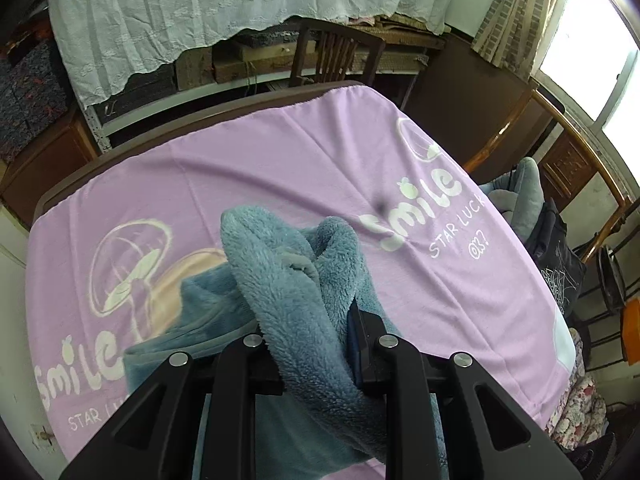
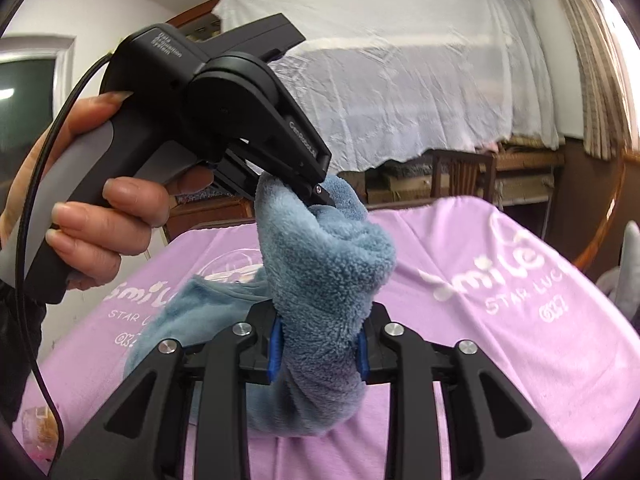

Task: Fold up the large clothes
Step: 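Lift the gathered jacket with the right gripper and roll it over the rest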

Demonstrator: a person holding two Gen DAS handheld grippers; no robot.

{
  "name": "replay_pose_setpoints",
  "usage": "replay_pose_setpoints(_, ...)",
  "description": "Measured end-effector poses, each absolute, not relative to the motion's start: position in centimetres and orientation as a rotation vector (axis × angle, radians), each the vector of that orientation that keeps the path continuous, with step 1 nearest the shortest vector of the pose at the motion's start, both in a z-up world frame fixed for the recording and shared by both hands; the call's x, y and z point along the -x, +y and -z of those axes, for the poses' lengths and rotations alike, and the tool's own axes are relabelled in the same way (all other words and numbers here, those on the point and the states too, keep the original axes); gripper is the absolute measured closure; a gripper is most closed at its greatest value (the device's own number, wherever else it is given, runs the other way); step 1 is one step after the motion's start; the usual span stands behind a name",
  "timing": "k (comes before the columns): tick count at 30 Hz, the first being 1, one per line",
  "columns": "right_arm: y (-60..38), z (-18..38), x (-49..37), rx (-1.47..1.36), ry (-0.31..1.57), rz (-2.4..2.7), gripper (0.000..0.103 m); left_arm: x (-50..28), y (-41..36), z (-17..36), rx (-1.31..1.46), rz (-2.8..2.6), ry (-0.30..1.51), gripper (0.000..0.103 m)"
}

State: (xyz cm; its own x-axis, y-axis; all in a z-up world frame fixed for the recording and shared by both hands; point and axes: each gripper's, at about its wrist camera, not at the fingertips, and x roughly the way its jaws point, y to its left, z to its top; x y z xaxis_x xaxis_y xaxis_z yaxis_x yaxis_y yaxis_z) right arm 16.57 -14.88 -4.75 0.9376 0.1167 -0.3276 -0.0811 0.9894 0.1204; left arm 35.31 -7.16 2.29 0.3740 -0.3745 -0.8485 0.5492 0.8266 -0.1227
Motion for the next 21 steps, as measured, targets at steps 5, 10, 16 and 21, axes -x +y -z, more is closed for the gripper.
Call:
replay_pose_setpoints(5,-11.3,3.8,-17.6,-0.027,0.329,-0.142,0.077,-35.6,-1.9,-2.7,-0.131,0.578,1.008,0.081)
replay_pose_setpoints(10,-6.8,2.8,-18.5,0.07,0.337,-0.184,0.077,-35.8,2.6,-2.3,-0.088,0.558,1.002,0.081)
replay_pose_setpoints(16,-1.6,3.7,-18.9,0.183,0.357,-0.242,0.077,-35.7,7.7,0.0,-0.053,0.525,1.019,0.081)
replay_pose_setpoints(21,2.1,5.9,-19.8,0.297,0.406,-0.297,0.076,-36.3,10.8,3.1,-0.03,0.493,1.069,0.08)
